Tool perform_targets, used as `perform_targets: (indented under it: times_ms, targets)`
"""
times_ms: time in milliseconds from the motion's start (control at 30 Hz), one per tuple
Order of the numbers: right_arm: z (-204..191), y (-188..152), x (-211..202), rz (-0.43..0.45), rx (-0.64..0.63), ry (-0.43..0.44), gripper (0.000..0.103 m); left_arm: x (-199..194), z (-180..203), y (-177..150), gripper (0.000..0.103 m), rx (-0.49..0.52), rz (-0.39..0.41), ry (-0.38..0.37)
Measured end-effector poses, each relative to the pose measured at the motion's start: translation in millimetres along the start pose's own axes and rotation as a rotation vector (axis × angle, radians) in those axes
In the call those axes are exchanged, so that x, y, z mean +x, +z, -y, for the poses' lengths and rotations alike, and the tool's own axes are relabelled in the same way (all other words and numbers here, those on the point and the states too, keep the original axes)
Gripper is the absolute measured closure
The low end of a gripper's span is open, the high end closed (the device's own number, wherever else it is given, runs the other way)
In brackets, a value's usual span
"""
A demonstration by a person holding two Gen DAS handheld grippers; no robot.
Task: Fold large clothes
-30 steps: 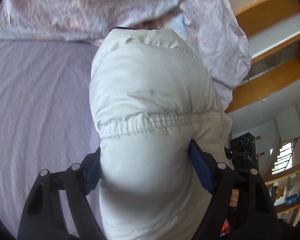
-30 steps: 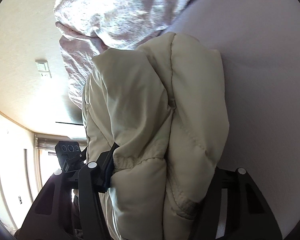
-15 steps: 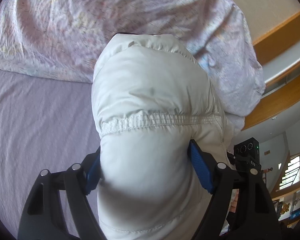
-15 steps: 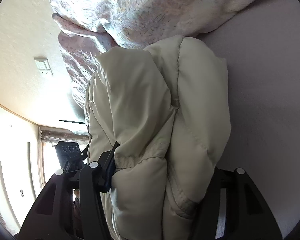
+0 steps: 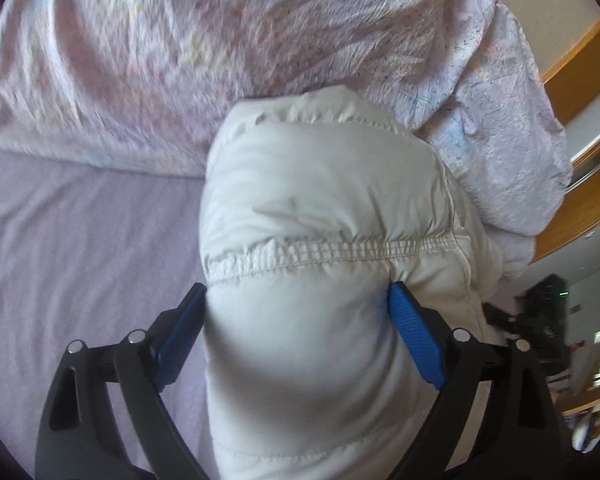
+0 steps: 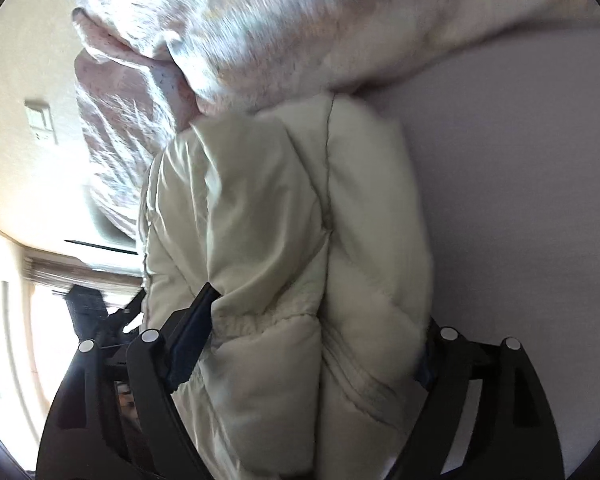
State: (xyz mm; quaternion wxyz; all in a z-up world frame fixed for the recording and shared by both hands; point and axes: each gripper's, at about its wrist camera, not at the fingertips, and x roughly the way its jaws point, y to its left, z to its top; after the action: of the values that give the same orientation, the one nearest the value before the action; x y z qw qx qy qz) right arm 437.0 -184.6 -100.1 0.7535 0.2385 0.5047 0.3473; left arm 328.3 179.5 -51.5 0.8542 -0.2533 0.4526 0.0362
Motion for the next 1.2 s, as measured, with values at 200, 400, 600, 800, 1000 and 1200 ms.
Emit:
perform_targets:
  times_ms: [200, 400, 600, 800, 1000, 1200]
  targets:
    - [-33.2, -1.4, -51.2, 0.164, -0.141, -0.166, 0.019, -24.1, 27.9, 1.1, 0.012, 0.081, 0.086, 0.091]
    - [-100.2, -19.8, -32.0, 0.220, -0.428, -0.326, 0.031, -23.9, 68.6, 2.1, 0.008, 0.189, 0.138, 0.159]
    - [-116.9, -19.6, -1.5, 0.243, -0.500, -0.372, 0.046, -2.4, 76.1, -2.8, 0.008, 0.231, 0.116, 0.215]
    - [-107.2, -6.5, 17.3, 0.237, -0.446, -0.403, 0.047, 5.6, 76.8, -1.8, 0.002, 0.270, 0.138, 0.244]
    - [-96.3, -8.7, 35.2, 0.234, -0.441, -0.425, 0.041, 13.0, 72.9, 0.0, 0.002, 0.281, 0.152, 0.245]
    - [-89.5, -14.6, 44.5, 0.263, -0.440, -0.402, 0.039, 24.9, 67.3, -0.3, 0.002, 0.262, 0.164, 0.242]
